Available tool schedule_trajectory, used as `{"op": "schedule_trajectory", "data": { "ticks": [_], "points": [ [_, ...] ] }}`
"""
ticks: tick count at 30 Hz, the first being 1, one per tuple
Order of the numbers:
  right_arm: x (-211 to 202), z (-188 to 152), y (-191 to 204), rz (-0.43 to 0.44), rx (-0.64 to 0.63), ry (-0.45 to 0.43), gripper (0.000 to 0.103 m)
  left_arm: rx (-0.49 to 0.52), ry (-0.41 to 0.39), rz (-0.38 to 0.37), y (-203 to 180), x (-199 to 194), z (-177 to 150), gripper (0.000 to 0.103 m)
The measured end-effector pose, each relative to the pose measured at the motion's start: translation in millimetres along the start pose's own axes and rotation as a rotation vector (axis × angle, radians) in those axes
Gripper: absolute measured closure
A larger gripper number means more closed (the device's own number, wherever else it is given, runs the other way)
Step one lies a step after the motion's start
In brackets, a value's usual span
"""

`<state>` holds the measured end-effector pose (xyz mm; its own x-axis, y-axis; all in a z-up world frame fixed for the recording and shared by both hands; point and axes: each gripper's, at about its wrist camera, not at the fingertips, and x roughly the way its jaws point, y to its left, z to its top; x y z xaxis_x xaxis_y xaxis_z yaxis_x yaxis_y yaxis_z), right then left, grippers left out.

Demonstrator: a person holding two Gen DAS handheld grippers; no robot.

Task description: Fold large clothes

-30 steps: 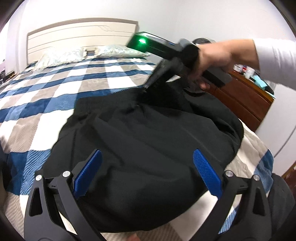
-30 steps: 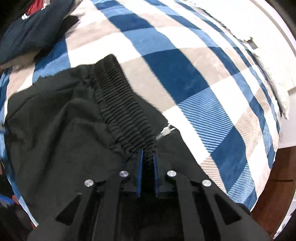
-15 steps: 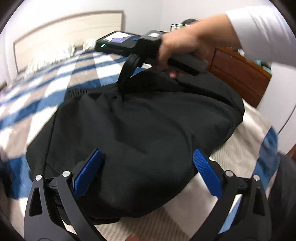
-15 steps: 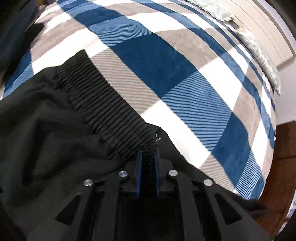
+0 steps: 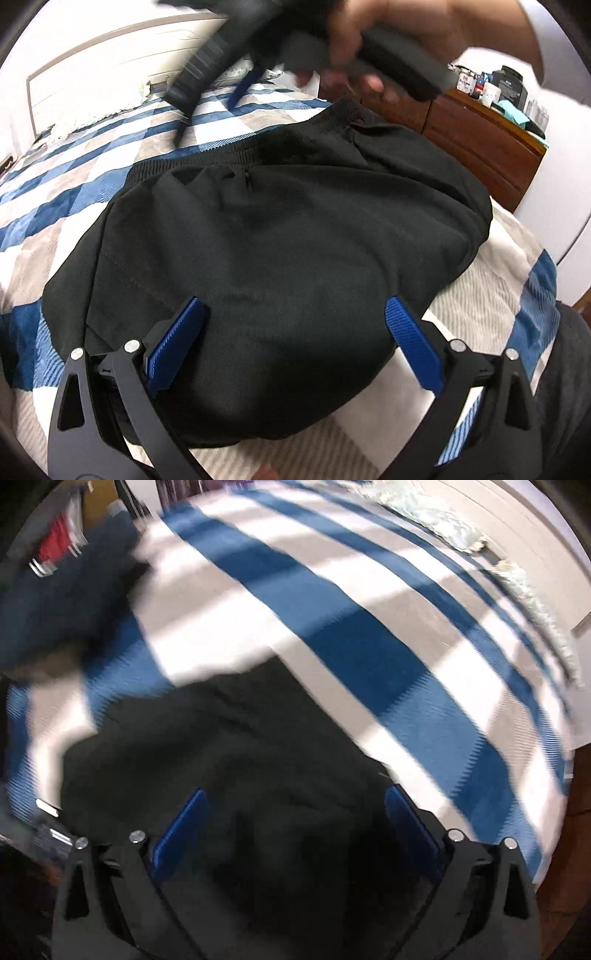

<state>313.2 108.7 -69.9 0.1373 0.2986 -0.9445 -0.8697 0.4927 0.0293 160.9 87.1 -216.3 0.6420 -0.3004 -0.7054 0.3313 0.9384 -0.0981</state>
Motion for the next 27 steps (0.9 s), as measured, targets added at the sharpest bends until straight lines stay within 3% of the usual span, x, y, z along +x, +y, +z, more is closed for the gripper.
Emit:
{"op": "schedule_trajectory", "data": {
  "ticks": [3, 7, 9, 20, 27],
  "points": [
    [1.4, 12.5, 36.2, 0.139, 0.007, -0.011, 0.005, -0.003, -0.004, 0.014, -3.0, -2.6, -6.8, 0.007],
    [25.9, 22.4, 71.4, 0.386, 0.104, 0.089, 0.005, -0.029, -0.002, 0.003, -1.6, -3.2, -11.5, 0.007],
    [34.5, 22.5, 82.0, 0.449, 0.14, 0.12, 0.005, -0.034, -0.002, -0.005, -0.2, -2.3, -11.3, 0.007],
    [115.8, 20.2, 93.4, 0.474, 0.214, 0.263, 0.004, -0.053, 0.026, -0.011, 5.5, 9.3, -13.2, 0.007],
    [134.6, 19.0, 82.8, 0.503, 0.266, 0.304, 0.004, -0.051, 0.039, 0.001, 9.5, 17.2, -8.8, 0.007]
  ]
}}
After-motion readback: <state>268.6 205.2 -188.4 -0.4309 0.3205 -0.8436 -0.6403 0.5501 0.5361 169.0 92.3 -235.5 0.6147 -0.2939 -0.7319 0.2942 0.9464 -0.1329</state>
